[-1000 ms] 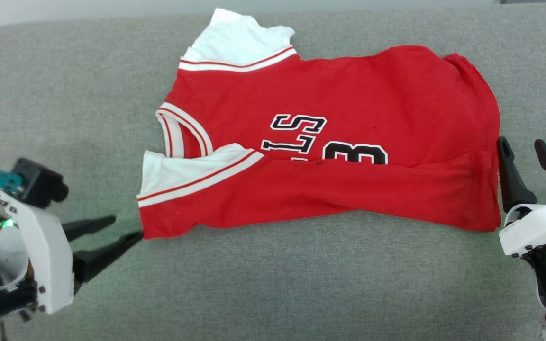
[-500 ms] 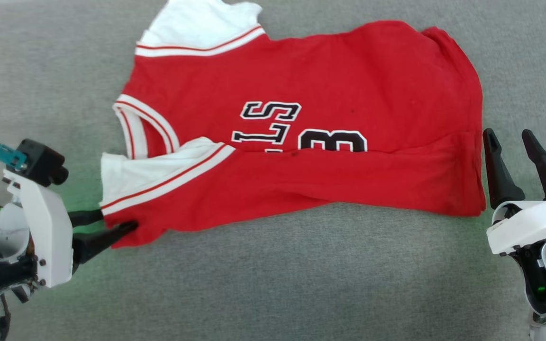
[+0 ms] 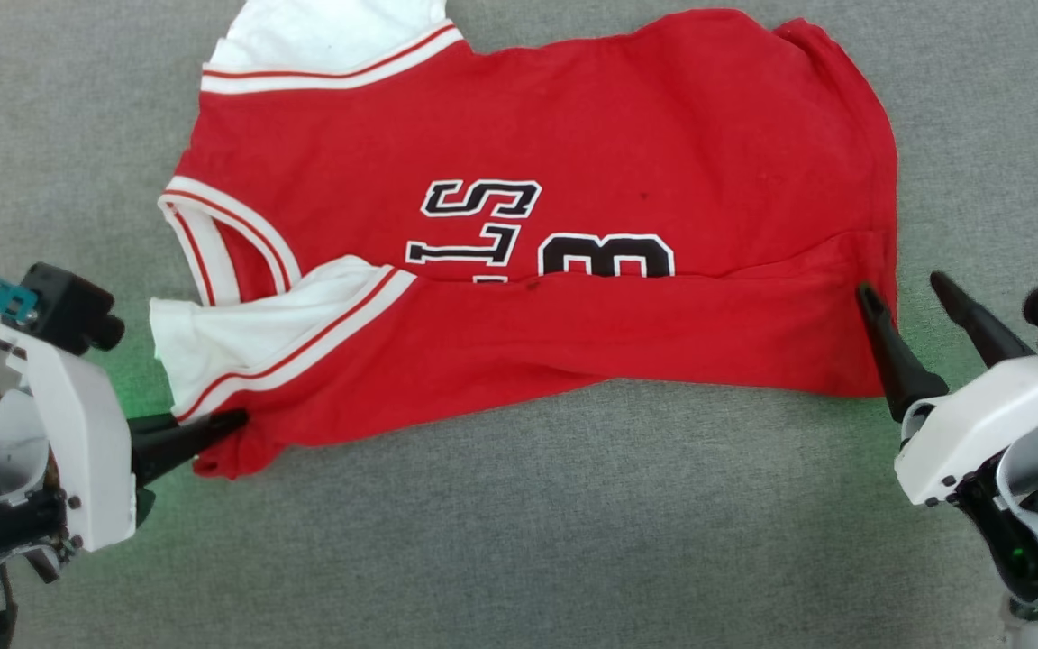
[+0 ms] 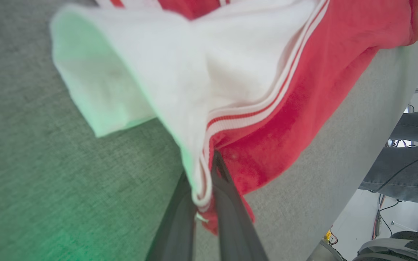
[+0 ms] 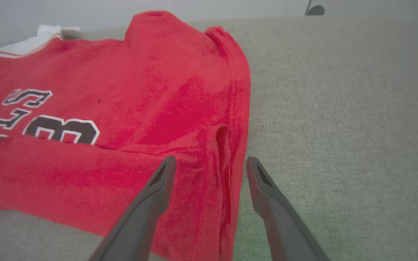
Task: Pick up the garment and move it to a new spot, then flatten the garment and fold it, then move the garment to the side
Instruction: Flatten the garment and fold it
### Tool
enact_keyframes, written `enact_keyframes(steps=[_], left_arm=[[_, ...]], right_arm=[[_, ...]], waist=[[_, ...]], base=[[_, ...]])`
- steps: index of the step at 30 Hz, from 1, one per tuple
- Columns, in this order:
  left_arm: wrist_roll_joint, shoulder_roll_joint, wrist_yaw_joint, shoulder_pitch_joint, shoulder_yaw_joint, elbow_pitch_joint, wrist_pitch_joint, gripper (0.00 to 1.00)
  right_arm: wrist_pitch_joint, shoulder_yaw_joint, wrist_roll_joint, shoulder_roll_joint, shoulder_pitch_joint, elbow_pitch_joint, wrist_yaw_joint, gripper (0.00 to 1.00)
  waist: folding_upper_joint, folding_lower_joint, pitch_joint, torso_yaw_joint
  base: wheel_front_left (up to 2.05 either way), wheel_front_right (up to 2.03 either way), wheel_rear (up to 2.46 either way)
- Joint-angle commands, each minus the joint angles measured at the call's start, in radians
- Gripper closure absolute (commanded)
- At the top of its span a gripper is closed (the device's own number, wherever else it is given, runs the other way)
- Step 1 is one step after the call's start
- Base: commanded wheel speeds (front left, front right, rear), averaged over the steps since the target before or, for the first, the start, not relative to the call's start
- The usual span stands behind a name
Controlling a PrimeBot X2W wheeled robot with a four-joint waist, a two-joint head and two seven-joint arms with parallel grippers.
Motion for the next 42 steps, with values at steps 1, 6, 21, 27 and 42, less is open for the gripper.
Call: enact_keyframes(steps=[1, 6, 21, 27, 42], left_arm=[[0.0, -0.023, 0.001, 0.03, -0.03, -0.007, 0.003, 1.0], [0.002, -0.023, 0.001, 0.017, -0.036, -0.023, -0.007, 1.0], [-0.017, -0.037, 0.001, 0.005, -0.048, -0.039, -0.078, 1.0], [-0.043, 0.025, 0.001, 0.063, -0.043, -0.093, -0.16, 1.0], [-0.025, 0.202, 0.001, 0.249, -0.096, -0.352, -0.35, 1.0]], right_arm=[[0.055, -0.002, -0.007, -0.007, -0.014, -0.007, -0.001, 0.0], [0.333, -0.028, -0.012, -0.021, -0.025, -0.03, -0.001, 0.0], [0.581, -0.071, -0.059, 0.043, -0.025, -0.066, -0.001, 1.0], [0.565, -0.087, -0.03, 0.003, 0.008, -0.076, -0.001, 1.0], [0.577, -0.149, 0.127, -0.152, 0.167, -0.136, -0.001, 1.0]], waist=[[0.0, 0.0, 0.0, 0.003], [0.0, 0.0, 0.005, 0.018], [0.0, 0.0, 0.006, 0.064], [0.0, 0.0, -0.036, 0.065], [0.0, 0.0, -0.081, 0.095]], base=[[0.0, 0.0, 0.0], [0.0, 0.0, 0.0], [0.0, 0.0, 0.0], [0.0, 0.0, 0.0], [0.0, 0.0, 0.0]])
